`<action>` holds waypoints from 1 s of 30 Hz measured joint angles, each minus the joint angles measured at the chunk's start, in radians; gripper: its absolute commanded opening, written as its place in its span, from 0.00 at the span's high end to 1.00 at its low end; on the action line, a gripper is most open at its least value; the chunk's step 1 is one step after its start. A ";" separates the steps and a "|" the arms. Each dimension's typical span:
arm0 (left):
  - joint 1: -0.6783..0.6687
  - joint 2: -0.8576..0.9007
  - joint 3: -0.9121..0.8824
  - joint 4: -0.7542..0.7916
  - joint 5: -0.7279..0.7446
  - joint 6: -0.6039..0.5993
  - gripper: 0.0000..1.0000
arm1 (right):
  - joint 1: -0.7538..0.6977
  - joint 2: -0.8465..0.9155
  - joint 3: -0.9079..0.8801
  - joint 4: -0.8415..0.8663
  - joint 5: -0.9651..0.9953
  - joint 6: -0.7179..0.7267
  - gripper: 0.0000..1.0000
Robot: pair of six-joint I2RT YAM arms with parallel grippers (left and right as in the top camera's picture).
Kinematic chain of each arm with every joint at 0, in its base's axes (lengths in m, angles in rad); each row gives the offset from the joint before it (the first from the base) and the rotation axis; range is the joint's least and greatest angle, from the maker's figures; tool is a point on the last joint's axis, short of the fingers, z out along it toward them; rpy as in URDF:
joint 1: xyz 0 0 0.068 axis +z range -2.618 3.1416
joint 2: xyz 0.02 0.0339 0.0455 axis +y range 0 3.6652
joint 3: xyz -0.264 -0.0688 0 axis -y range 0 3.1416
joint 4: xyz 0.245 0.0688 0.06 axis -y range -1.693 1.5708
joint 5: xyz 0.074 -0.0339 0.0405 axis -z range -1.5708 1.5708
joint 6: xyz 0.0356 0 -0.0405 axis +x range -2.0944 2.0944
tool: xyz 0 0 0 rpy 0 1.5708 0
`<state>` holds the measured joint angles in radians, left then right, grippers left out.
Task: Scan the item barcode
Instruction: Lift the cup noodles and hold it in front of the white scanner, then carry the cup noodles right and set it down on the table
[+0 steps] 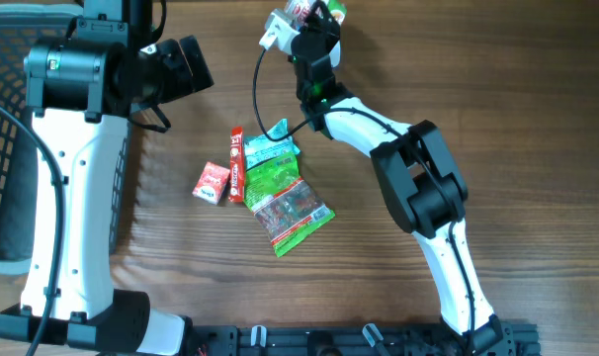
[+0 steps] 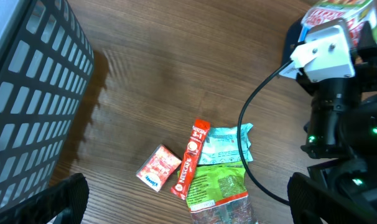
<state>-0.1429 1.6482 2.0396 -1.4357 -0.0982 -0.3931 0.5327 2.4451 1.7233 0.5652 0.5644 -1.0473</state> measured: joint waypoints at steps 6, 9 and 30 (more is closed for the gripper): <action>0.000 0.000 0.000 0.000 0.000 0.000 0.00 | 0.000 0.001 0.000 0.014 -0.005 0.115 0.62; 0.000 0.000 0.000 0.000 0.000 0.000 0.00 | -0.005 -0.027 0.000 -0.064 -0.011 0.181 0.60; 0.000 0.000 0.000 0.000 0.003 0.000 0.00 | -0.526 -0.710 -0.068 -1.642 -0.419 0.940 0.54</action>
<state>-0.1429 1.6482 2.0396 -1.4357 -0.0948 -0.3931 0.0063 1.7355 1.6554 -1.0767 0.1452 -0.1074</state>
